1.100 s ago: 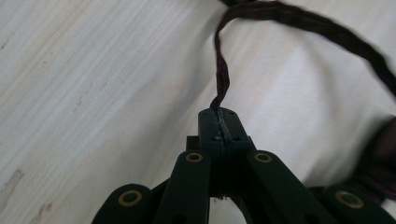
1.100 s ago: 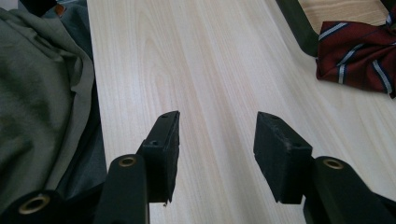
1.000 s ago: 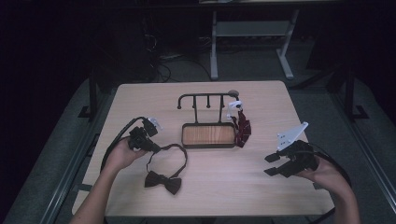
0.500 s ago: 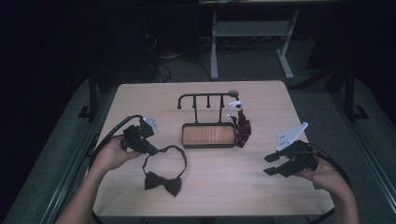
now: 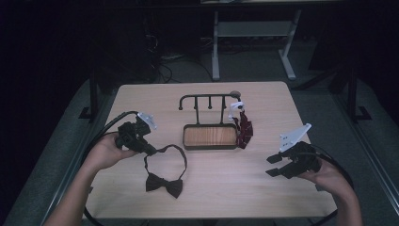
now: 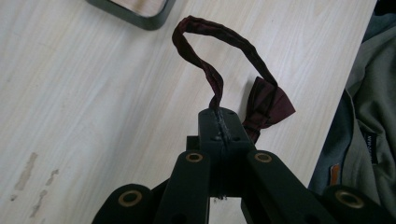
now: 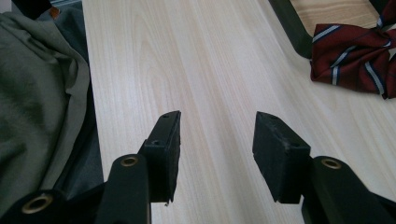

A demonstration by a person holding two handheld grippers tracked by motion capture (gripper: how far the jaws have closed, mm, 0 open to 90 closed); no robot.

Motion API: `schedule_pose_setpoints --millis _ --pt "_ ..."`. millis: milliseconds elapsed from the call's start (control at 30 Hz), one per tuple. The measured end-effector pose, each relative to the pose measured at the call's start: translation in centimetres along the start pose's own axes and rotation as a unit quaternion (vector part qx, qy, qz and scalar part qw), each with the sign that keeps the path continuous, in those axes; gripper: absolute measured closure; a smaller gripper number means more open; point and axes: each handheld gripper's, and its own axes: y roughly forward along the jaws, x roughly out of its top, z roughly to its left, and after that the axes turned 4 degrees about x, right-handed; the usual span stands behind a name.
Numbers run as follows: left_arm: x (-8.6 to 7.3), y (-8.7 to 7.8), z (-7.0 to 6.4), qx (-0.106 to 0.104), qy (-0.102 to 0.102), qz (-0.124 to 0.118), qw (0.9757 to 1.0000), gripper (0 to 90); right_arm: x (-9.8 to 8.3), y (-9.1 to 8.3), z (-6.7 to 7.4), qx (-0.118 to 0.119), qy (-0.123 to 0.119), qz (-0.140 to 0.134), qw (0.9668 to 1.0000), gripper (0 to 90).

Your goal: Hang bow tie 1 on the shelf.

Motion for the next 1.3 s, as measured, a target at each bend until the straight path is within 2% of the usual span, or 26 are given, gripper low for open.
schedule_pose_setpoints --millis 367,700,1000,1300 --pt "0.9 -2.3 -0.5 -0.010 0.019 -0.019 0.9996 89.6 0.0 -0.1 0.0 -0.001 -0.001 -0.003 1.0000 51.2" --pt "2.3 -4.3 -1.0 -0.001 0.035 -0.025 0.9991 89.7 0.0 0.0 0.0 0.000 -0.001 -0.002 1.0000 51.3" --pt "3.7 -4.9 0.2 0.002 0.032 -0.022 0.9992 89.7 -0.5 0.3 -0.6 0.007 0.002 -0.002 1.0000 51.3" --pt "6.0 -5.5 1.3 0.003 0.033 -0.013 0.9994 89.7 -0.6 0.3 -0.6 0.008 0.003 -0.003 1.0000 52.0"
